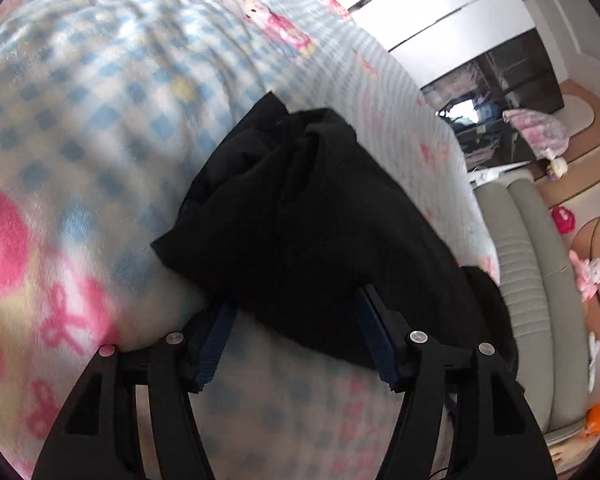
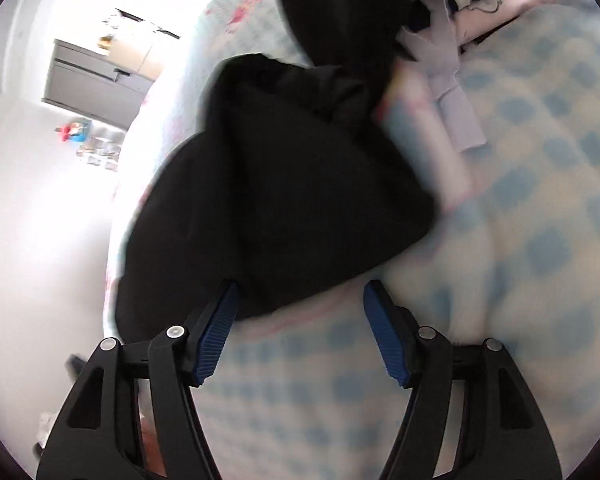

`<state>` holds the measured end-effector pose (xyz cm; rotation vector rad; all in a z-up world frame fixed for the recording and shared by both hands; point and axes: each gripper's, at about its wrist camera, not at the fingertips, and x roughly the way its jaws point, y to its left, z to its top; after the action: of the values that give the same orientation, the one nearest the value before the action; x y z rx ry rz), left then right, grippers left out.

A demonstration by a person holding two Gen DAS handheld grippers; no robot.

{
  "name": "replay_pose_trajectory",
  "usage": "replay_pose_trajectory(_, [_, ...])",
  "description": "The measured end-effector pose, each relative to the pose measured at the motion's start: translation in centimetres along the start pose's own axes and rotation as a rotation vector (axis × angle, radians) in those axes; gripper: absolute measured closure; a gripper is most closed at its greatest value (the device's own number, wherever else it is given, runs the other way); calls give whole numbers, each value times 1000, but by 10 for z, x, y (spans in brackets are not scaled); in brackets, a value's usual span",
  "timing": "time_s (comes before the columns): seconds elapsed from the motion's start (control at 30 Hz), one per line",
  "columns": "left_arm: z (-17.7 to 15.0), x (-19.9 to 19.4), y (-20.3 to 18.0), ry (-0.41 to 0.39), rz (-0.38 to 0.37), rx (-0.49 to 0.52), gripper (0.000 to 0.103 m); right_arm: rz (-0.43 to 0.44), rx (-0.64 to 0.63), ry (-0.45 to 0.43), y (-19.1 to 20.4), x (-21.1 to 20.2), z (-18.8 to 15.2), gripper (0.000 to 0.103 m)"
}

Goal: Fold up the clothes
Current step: 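Grasp the jacket edge with both grippers and lift it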

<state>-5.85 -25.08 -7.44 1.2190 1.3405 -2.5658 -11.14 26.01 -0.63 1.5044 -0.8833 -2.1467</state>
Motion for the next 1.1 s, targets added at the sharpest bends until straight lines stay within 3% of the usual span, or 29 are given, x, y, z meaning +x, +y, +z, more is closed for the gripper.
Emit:
replay_pose_trajectory(0.1, [8,8,15,-84,23,-79,37,17,60,-104,-2,2,12,26])
replay_pose_trajectory(0.17, [12,21,15,-88,53,-58,36,-11,53,-155,0,10,19,21])
replay_pose_trajectory(0.23, [14,32,6,-92,94,2,47,-37,15,-152,7,22,27,22])
replay_pose_trajectory(0.27, [13,34,-1,-103,115,45,54,-38,-5,-155,12,27,30,27])
replay_pose_trajectory(0.3, [11,32,-11,-124,143,87,72,-29,-20,-162,17,30,34,32])
replay_pose_trajectory(0.33, [8,29,-22,-148,173,128,82,-15,-32,-170,22,31,37,44])
replay_pose_trajectory(0.43, [7,7,-55,-211,226,234,89,-20,-120,-231,43,24,42,72])
replay_pose_trajectory(0.6, [7,-38,-63,-201,104,204,91,-42,-255,-341,69,-21,29,84])
replay_pose_trajectory(0.7, [-2,-58,-57,-157,30,213,91,-55,-296,-348,75,-43,5,87])
replay_pose_trajectory(0.9, [-36,-88,-27,-114,30,179,90,-49,-320,-326,71,-89,-52,88])
replay_pose_trajectory(0.97, [-41,-89,-6,-39,65,104,77,-92,-376,-311,66,-101,-80,88])
replay_pose_trajectory(1.0, [-44,-88,5,2,85,63,61,-130,-397,-302,59,-103,-89,87])
replay_pose_trajectory(1.03, [-46,-88,16,43,105,22,54,-173,-416,-293,51,-102,-94,81])
replay_pose_trajectory(1.1, [-47,-97,24,37,85,-11,54,-253,-382,-256,27,-98,-94,68])
